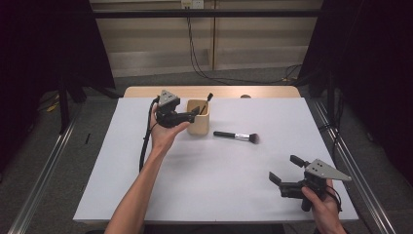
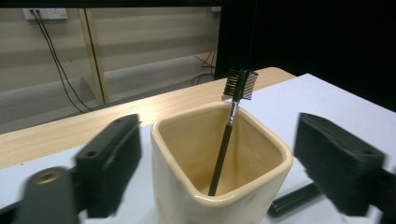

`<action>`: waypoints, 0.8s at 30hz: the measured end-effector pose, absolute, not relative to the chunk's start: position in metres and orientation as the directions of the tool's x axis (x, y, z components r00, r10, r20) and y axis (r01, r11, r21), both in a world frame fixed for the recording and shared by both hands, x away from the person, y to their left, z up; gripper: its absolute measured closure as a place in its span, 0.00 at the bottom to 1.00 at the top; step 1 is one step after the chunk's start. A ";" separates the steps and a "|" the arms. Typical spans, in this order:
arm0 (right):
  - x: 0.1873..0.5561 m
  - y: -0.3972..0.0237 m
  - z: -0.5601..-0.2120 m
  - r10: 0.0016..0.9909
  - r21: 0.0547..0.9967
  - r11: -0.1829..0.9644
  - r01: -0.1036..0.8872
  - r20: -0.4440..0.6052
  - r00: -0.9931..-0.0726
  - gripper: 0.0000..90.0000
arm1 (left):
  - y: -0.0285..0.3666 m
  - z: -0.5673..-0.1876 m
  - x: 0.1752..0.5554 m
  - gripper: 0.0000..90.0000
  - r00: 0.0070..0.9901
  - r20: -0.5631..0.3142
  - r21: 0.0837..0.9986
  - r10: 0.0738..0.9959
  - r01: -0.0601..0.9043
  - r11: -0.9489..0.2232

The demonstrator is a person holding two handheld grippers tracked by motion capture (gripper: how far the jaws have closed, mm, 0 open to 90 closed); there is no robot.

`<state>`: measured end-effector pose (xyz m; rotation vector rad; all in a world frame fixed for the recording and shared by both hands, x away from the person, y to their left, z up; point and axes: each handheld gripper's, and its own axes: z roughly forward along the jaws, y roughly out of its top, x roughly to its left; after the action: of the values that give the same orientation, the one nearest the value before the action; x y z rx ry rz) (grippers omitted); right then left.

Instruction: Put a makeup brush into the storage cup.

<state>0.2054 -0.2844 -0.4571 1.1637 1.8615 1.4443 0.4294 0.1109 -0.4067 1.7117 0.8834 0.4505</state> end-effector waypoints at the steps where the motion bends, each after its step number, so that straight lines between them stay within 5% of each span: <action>1: 0.206 -0.284 -0.457 0.856 0.946 0.073 0.316 0.103 -0.507 0.00 | 0.113 -0.406 0.429 0.09 0.651 -0.154 0.934 0.744 0.341 -0.105; 24: 0.205 -0.284 -0.457 0.856 0.947 0.072 0.313 0.102 -0.507 0.00 | 0.149 -0.406 0.402 0.05 0.655 -0.045 0.969 0.754 0.212 -0.126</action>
<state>0.2054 -0.2839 -0.4568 1.1561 1.8626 1.4432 0.4022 0.1488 -0.4056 1.6717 0.7982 0.5613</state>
